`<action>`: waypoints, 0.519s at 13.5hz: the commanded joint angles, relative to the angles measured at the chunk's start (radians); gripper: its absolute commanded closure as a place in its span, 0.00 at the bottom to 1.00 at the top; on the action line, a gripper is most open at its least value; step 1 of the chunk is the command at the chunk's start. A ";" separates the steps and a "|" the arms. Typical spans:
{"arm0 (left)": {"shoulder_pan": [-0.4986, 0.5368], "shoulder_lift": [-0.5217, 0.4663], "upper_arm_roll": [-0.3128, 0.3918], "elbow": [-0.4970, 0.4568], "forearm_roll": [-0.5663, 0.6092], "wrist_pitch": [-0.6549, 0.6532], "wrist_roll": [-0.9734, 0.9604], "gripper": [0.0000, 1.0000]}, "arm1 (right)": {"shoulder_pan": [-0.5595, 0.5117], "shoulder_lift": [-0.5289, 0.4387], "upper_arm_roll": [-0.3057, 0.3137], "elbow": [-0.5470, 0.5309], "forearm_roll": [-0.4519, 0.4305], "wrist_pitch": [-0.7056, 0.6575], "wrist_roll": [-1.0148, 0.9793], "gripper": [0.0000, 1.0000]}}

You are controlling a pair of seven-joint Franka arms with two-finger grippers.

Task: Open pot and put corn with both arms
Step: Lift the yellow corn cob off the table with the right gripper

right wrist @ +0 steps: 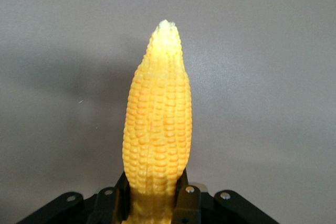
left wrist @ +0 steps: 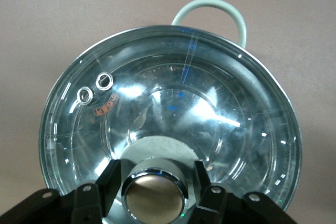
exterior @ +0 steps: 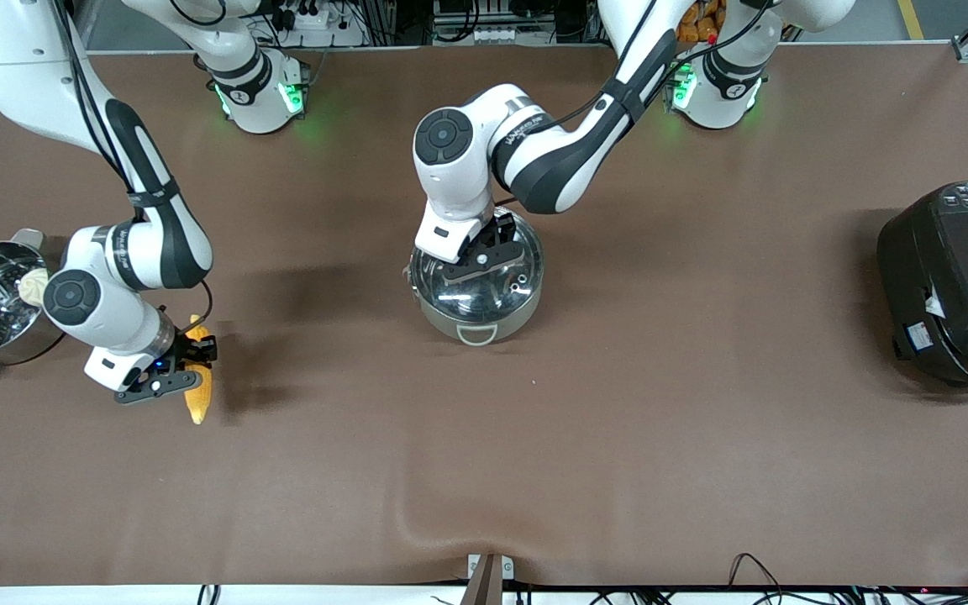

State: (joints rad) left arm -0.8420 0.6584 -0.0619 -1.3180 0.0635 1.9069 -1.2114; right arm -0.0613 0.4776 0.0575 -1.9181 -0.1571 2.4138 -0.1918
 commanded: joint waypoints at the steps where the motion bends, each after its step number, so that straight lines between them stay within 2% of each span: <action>1: -0.008 0.006 0.001 0.011 0.015 -0.005 -0.017 0.36 | -0.009 -0.043 0.015 -0.024 -0.004 -0.021 -0.011 1.00; 3: -0.009 0.006 0.001 0.010 0.012 -0.005 -0.019 0.39 | 0.003 -0.056 0.018 -0.021 0.001 -0.041 -0.005 1.00; 5: -0.009 0.003 -0.002 0.010 0.012 -0.005 -0.017 0.61 | 0.028 -0.076 0.024 -0.001 0.004 -0.113 0.014 1.00; 7: -0.009 0.000 -0.002 0.010 0.012 -0.005 -0.010 0.89 | 0.029 -0.097 0.041 0.002 0.033 -0.139 0.015 1.00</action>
State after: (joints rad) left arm -0.8457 0.6569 -0.0636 -1.3163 0.0635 1.9040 -1.2114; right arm -0.0364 0.4273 0.0835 -1.9075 -0.1503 2.3136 -0.1861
